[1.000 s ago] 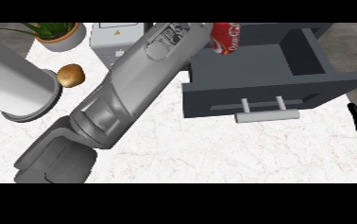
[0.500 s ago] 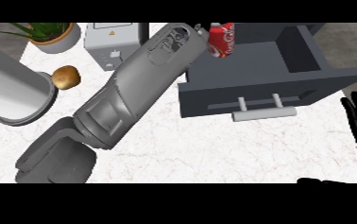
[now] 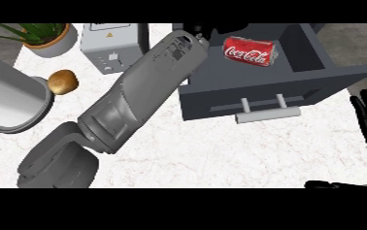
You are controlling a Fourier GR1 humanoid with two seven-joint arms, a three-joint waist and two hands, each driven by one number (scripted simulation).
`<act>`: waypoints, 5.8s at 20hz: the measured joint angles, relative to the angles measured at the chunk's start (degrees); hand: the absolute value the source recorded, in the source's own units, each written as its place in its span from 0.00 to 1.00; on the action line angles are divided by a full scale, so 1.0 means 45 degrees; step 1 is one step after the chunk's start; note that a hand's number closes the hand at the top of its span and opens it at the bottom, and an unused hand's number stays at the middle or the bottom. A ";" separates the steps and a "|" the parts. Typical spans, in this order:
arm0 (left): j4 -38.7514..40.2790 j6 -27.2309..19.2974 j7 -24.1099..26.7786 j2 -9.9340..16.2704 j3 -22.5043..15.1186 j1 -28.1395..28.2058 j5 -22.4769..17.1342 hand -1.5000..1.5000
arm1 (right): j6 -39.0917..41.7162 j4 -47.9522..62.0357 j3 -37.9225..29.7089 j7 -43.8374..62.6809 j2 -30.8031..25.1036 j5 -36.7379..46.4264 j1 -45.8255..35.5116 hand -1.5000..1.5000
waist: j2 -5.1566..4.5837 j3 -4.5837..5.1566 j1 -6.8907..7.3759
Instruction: Pick up the can, place it into the drawer and close the drawer
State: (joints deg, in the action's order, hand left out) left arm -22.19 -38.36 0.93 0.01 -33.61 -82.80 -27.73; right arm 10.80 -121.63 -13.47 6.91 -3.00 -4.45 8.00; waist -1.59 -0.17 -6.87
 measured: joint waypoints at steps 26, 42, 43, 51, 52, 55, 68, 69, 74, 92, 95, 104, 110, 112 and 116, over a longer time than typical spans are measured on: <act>-0.0018 -0.1540 0.1020 -0.0002 -0.0325 0.0419 -0.2078 0.00 | 0.0198 -0.1068 0.0301 -0.0751 -0.1465 0.2535 -0.0670 0.00 | -0.0033 0.0018 -0.0012; -0.0634 -0.2161 0.1193 -0.0001 -0.0288 -0.0150 -0.2869 0.00 | -0.0810 0.0524 0.2988 -0.1416 -0.2751 0.9675 -0.2062 0.00 | 0.0188 0.0032 0.1074; -0.0696 -0.2177 0.1076 -0.0002 -0.0314 -0.0171 -0.2847 0.00 | -0.0970 0.0957 0.3141 -0.1570 -0.2795 1.0100 -0.2145 0.00 | 0.0208 0.0031 0.1154; -0.1220 -0.2077 0.0461 0.0471 -0.0127 -0.0038 -0.2445 0.00 | -0.2726 0.4332 0.4466 -0.1603 -0.2306 1.3469 -0.3110 0.00 | 0.0318 0.0033 0.1607; -0.1415 -0.2026 0.0360 0.0664 -0.0128 0.0139 -0.2351 0.00 | -0.2977 0.4656 0.4460 -0.1619 -0.2169 1.3600 -0.3206 0.00 | 0.0335 0.0031 0.1635; -0.2173 -0.2008 -0.0269 0.1164 -0.0232 0.0396 -0.2081 0.00 | -0.3794 0.6037 0.4214 -0.1799 -0.1879 1.3903 -0.3828 0.00 | 0.0378 0.0031 0.1770; -0.5984 -0.1827 -0.2540 0.3760 -0.0622 0.2129 -0.1204 0.00 | -0.7000 1.1476 0.3128 -0.2904 -0.1668 1.5344 -0.6700 0.00 | 0.0616 0.0302 0.2147; -0.6162 -0.1715 -0.2631 0.3973 -0.0578 0.2247 -0.1204 0.00 | -0.7261 1.1872 0.3061 -0.2858 -0.1650 1.5561 -0.6947 0.00 | 0.0615 0.0316 0.2149; -0.7192 -0.1745 -0.3162 0.4507 -0.0654 0.2784 -0.0997 0.00 | -0.8416 1.3911 0.2537 -0.2867 -0.1665 1.6101 -0.8278 0.00 | 0.0578 0.0316 0.2252; -1.0719 -0.1470 -0.3917 0.6259 -0.0532 0.5480 -0.0400 0.00 | -1.2069 2.1239 0.0572 -0.2551 -0.1733 1.6522 -1.3213 0.00 | 0.0254 0.0053 0.2493; -1.1140 -0.1473 -0.3866 0.6376 -0.0541 0.5930 -0.0291 0.00 | -1.2158 2.1829 0.0404 -0.2523 -0.1895 1.6489 -1.3837 0.00 | 0.0232 0.0063 0.2573; -1.1948 -0.1328 -0.3531 0.6658 -0.0379 0.7112 0.0008 0.00 | -1.1813 2.3504 0.0092 -0.2771 -0.2200 1.6485 -1.5227 0.00 | 0.0039 0.0016 0.2502; -1.2509 -0.1140 -0.3343 0.6880 -0.0237 0.7729 0.0067 0.00 | -1.1685 2.3815 -0.0432 -0.3835 -0.2216 1.5942 -1.5454 0.00 | 0.0028 0.0010 0.2479; -1.2595 -0.1182 -0.3254 0.6863 -0.0220 0.7909 0.0120 0.00 | -1.1497 2.3743 -0.0844 -0.4455 -0.2154 1.5427 -1.5505 0.00 | 0.0013 -0.0009 0.2423; -1.2844 -0.1146 -0.3243 0.6924 -0.0160 0.8218 0.0123 0.00 | -1.1139 2.3603 -0.1659 -0.5549 -0.1998 1.4479 -1.5579 0.00 | -0.0002 -0.0034 0.2303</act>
State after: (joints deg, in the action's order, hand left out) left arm -79.99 -43.52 -13.67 31.16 -34.33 -45.81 -27.18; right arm -39.33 -15.41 -20.93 -18.06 -11.99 60.71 -62.11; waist -1.60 -0.33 3.50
